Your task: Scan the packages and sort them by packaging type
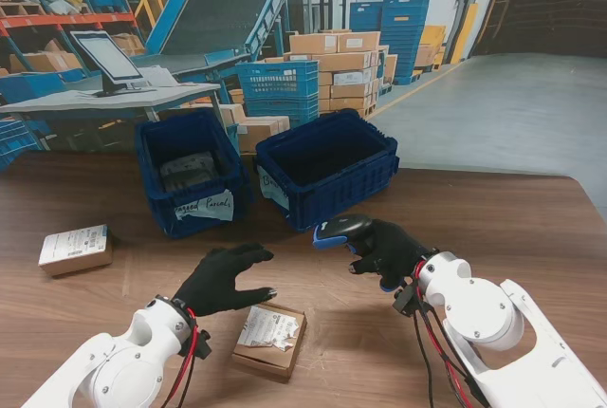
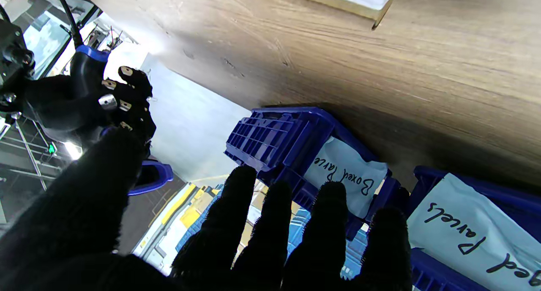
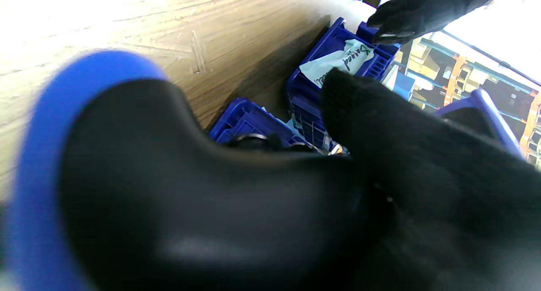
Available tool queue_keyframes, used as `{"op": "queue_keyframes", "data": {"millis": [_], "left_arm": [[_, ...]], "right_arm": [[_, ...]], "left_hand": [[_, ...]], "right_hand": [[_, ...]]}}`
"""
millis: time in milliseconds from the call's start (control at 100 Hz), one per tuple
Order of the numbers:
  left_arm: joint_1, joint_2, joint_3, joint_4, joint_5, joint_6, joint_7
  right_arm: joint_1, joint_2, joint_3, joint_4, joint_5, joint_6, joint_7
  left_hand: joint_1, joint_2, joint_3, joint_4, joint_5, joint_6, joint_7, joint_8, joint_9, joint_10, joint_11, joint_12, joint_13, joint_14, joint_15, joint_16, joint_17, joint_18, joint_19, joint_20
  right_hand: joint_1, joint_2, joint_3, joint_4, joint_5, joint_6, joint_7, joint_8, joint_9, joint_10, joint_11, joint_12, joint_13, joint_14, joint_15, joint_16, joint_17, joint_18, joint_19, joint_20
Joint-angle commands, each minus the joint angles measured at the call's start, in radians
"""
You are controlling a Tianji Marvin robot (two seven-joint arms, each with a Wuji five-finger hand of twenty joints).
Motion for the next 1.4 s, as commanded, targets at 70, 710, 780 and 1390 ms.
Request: {"op": "queue_keyframes", "data": {"millis": [70, 710, 780, 1390], "left_arm": [[-0.009, -0.017, 0.006, 0.018, -0.043, 0.003, 0.007], [-0.004, -0.037, -0.024, 0.046, -0.192, -0.005, 0.030], [-0.008, -0.037, -0.024, 0.058, -0.201, -0.011, 0.030], [-0.044, -0.045, -0.015, 0.149, -0.255, -0.071, 0.044]], "right_arm": [[-0.009, -0.005, 0.003, -0.015, -0.004, 0.000, 0.018], [-0.054, 0.003, 0.002, -0.034, -0.030, -0.036, 0.033], [-0.058, 0.006, -0.004, -0.030, -0.037, -0.045, 0.039], [-0.151, 0.008, -0.078, -0.059, -0.227, -0.012, -0.033]], "left_hand": [[-0.029, 0.058, -0.059, 0.017, -0.026, 0.019, -0.027, -0.003, -0.033, 0.016, -0.025, -0.014, -0.040, 0.023, -0.032, -0.013, -0.005, -0.007, -0.025, 0.011], [0.024, 0.108, -0.143, 0.036, 0.001, 0.020, -0.021, 0.002, -0.017, 0.028, -0.029, -0.010, -0.049, 0.028, -0.036, -0.014, -0.012, -0.005, -0.040, 0.012], [0.028, 0.108, -0.145, 0.039, 0.001, 0.018, -0.022, 0.002, -0.017, 0.027, -0.029, -0.010, -0.049, 0.028, -0.037, -0.014, -0.013, -0.006, -0.041, 0.012], [0.037, 0.108, -0.157, 0.049, 0.004, 0.019, -0.023, 0.002, -0.019, 0.029, -0.032, -0.010, -0.056, 0.027, -0.042, -0.017, -0.013, -0.007, -0.052, 0.014]], "right_hand": [[0.085, 0.053, 0.012, 0.003, 0.055, -0.059, 0.071, 0.049, -0.015, 0.013, 0.002, 0.005, 0.015, -0.035, 0.032, 0.024, 0.002, -0.003, -0.003, 0.005], [0.085, 0.054, 0.011, 0.003, 0.055, -0.058, 0.071, 0.050, -0.017, 0.014, 0.002, 0.005, 0.015, -0.035, 0.031, 0.024, 0.001, 0.000, -0.003, 0.005], [0.086, 0.055, 0.011, 0.003, 0.055, -0.058, 0.071, 0.050, -0.018, 0.014, 0.002, 0.004, 0.014, -0.034, 0.031, 0.024, 0.001, -0.002, -0.003, 0.005], [0.087, 0.056, 0.008, 0.000, 0.053, -0.051, 0.069, 0.054, -0.019, 0.020, 0.005, 0.001, 0.014, -0.030, 0.036, 0.023, 0.000, 0.001, 0.004, 0.006]]}}
